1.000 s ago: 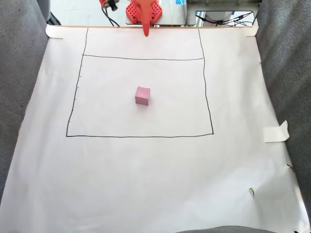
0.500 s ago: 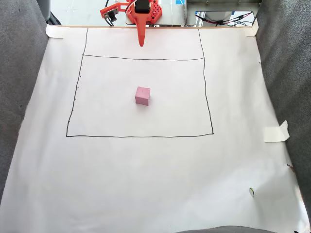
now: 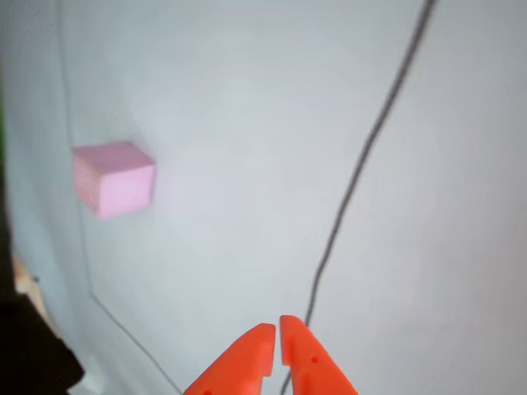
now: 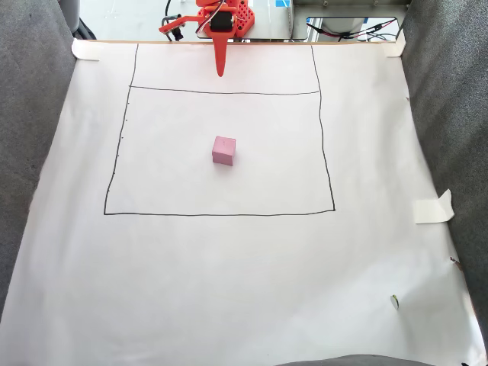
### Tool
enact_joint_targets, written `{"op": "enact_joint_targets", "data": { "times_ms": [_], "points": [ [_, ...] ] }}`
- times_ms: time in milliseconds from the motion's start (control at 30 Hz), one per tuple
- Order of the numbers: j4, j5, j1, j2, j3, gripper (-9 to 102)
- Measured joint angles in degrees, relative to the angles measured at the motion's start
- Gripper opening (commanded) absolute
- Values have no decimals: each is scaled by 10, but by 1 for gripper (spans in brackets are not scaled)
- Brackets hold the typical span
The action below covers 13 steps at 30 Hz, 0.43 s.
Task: Grasp the colored block, Place it on the black dot, and then return the arm to the default position.
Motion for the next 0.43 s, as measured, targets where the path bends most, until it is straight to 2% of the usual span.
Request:
{"op": "enact_joint_targets", "data": {
  "times_ms": [433],
  "points": [
    [26, -1, -8, 0, 0, 0]
  ]
}}
